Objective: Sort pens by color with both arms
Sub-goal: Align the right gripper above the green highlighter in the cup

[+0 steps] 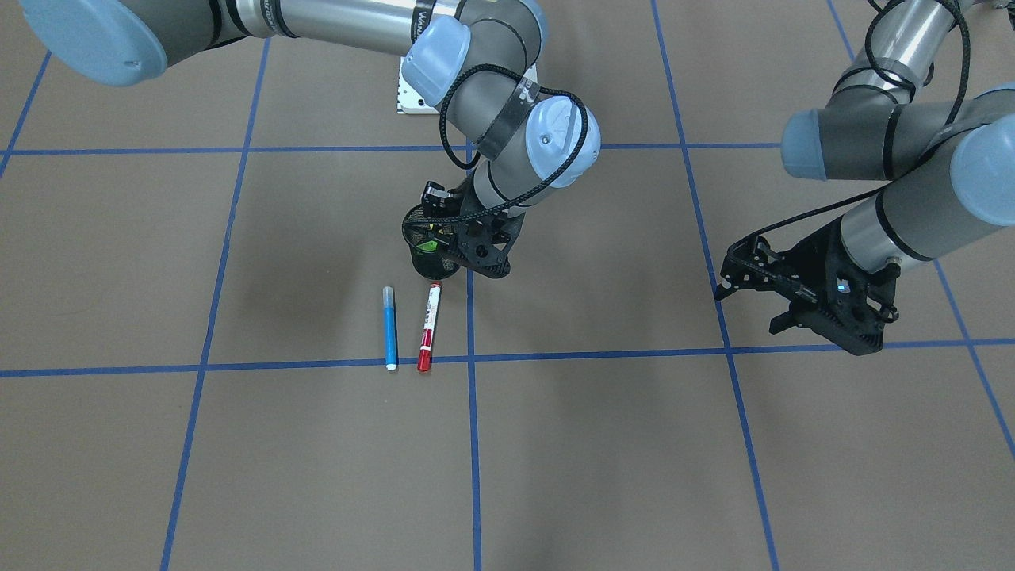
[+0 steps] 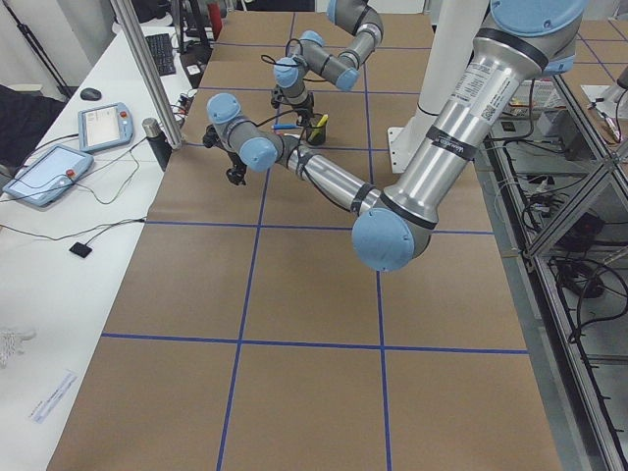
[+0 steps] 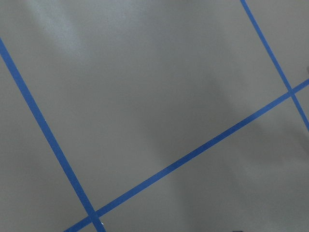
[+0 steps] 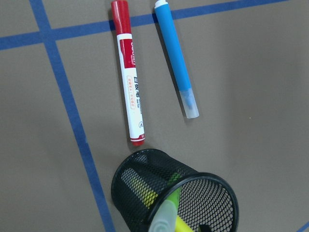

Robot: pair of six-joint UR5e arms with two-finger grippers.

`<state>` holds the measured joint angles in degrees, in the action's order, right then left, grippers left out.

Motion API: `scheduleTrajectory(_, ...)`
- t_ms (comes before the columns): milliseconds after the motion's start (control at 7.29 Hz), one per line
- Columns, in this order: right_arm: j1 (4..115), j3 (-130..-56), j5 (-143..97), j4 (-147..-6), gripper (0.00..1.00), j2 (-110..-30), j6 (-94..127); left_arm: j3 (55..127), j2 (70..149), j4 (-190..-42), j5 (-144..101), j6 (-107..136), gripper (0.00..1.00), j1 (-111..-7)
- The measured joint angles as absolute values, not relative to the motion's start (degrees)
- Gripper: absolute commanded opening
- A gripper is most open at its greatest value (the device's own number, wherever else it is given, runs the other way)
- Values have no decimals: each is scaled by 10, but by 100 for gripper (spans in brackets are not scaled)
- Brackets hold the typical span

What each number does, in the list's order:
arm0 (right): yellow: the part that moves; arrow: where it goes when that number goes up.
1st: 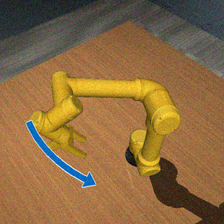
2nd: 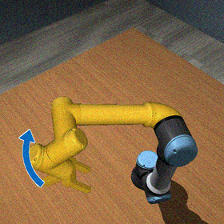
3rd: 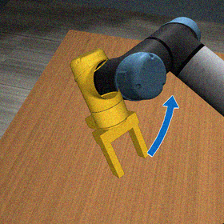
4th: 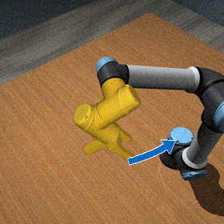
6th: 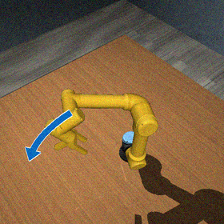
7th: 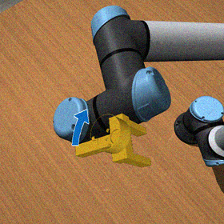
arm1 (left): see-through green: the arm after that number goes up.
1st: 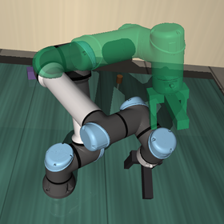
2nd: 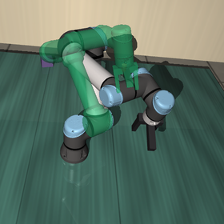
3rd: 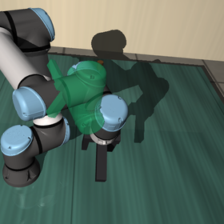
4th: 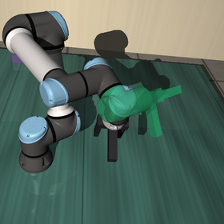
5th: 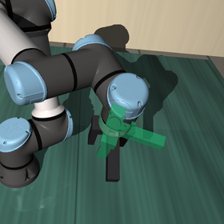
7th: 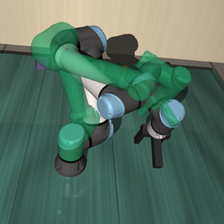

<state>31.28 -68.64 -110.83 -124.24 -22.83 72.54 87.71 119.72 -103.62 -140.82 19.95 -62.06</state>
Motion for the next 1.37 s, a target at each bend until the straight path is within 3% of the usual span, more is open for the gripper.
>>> scheduleTrajectory(1098, 327, -685, -1093, -1242, 30, -235, 698, 880, 1196, -1038, -1408, 200, 87, -621)
scheduleTrajectory(1372, 327, -685, -1091, -1241, 13, -238, 693, 880, 1195, -1039, -1407, 200, 87, -621)
